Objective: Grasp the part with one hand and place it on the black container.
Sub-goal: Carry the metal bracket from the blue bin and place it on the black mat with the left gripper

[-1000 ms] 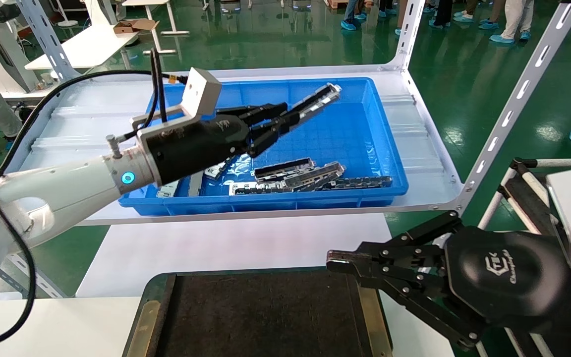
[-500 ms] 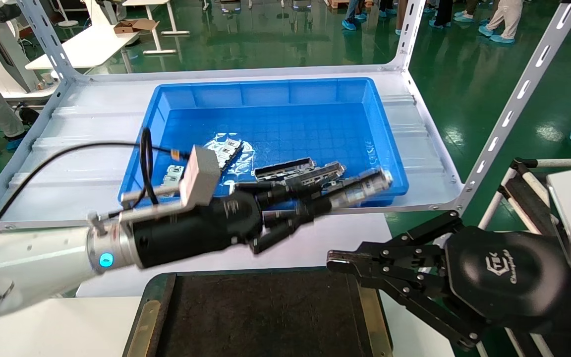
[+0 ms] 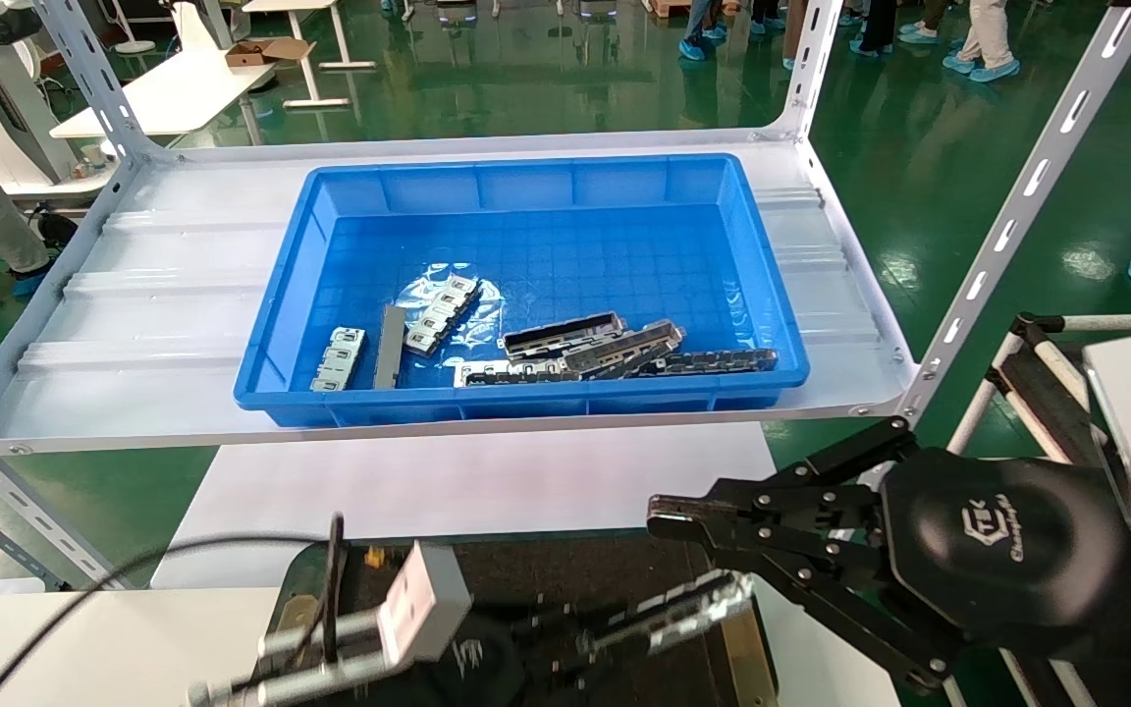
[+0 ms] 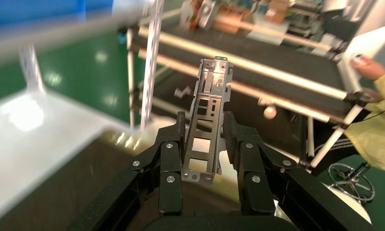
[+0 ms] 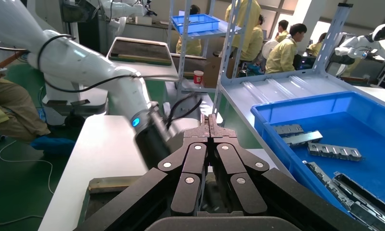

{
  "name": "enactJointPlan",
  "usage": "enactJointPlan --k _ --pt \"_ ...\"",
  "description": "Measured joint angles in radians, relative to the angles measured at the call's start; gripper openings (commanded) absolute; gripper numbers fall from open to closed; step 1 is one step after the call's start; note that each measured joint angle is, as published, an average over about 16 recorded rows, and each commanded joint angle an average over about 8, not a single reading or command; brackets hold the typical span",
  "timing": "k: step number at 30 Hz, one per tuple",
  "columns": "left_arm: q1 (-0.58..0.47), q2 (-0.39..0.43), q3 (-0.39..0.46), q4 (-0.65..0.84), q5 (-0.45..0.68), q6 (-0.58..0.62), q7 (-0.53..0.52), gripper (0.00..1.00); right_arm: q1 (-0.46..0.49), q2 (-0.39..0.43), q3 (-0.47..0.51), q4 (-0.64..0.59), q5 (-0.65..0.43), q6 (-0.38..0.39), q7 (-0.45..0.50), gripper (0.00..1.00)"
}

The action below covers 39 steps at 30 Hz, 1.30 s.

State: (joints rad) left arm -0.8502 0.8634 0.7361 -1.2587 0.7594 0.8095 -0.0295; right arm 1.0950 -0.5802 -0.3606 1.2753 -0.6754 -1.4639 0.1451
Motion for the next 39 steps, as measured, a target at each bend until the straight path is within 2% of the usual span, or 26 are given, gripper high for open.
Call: enactJointPlan --k 7,15,27,39 --pt "0.134 0.01 0.03 -0.075 0.04 -0.211 -0.025 0.0 0.0 0.0 0.0 0.0 0.0 0.0 0.0 0.0" --pt "0.209 0.107 0.047 -0.054 0.063 -0.457 -0.052 0.0 0.0 0.0 0.0 0.0 0.0 0.0 0.0 0.0" --pt "0.237 0.309 0.034 0.034 0.056 -0.782 -0.093 0.0 0.0 0.0 0.0 0.0 0.0 0.0 0.0 0.0" --pt "0.24 0.46 -0.021 0.12 0.069 -0.947 -0.112 0.0 0.0 0.0 -0.001 0.0 0.0 0.0 0.0 0.0"
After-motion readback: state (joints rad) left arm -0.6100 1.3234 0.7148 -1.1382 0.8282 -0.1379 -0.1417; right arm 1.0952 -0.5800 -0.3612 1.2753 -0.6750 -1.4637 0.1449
